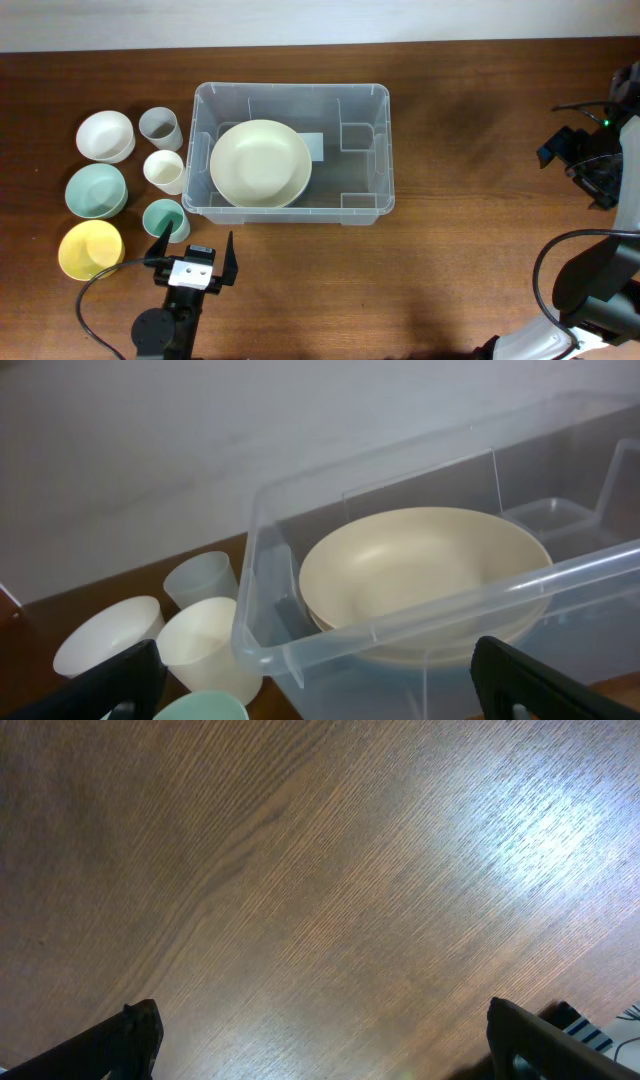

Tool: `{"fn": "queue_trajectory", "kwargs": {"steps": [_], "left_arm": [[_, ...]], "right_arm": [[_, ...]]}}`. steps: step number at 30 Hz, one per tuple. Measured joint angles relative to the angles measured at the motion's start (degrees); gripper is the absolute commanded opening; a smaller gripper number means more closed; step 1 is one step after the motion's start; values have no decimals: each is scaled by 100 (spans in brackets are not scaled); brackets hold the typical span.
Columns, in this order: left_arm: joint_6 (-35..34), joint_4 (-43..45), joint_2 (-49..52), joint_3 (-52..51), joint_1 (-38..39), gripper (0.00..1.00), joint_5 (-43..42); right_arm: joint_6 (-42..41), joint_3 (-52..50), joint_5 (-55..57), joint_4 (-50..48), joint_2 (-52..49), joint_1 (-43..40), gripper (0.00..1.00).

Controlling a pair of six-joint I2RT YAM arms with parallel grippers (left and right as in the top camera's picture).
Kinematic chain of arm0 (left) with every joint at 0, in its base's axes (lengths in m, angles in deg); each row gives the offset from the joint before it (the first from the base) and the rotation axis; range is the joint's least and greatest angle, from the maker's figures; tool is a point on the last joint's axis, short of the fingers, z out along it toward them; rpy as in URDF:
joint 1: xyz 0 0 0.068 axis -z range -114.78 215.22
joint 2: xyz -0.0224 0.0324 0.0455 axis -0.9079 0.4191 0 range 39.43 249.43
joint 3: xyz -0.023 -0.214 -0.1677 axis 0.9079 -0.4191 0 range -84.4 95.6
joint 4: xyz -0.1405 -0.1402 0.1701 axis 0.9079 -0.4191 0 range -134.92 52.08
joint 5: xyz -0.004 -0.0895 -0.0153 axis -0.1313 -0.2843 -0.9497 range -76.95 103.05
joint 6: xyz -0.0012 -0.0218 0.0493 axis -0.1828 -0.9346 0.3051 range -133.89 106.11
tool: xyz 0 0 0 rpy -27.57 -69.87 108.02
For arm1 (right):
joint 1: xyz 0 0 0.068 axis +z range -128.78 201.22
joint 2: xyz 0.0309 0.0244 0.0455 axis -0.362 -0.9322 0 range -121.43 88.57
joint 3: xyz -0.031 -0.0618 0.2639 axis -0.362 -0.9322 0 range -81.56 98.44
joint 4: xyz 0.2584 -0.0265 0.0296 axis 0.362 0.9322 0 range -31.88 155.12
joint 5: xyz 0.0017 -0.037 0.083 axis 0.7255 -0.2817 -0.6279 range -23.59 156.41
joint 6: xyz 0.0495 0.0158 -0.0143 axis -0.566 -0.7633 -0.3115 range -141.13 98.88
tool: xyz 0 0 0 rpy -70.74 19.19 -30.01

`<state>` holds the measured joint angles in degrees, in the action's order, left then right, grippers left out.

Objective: Pack container
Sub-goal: 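Move the left gripper over the mint green bowl at left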

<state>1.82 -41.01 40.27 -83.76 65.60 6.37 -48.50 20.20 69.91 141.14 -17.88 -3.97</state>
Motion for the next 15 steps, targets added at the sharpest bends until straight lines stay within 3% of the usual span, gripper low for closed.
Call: {"fn": "queue_trajectory", "kwargs": {"steps": [9,15], "left_arm": [[0,1161,26,133,0,100,160],[4,1523,990,1377,-61,100,732]], "right_arm": [[2,0,-7,-2,0,0,99],[-2,0,-15,-7,0,0,99]]}}
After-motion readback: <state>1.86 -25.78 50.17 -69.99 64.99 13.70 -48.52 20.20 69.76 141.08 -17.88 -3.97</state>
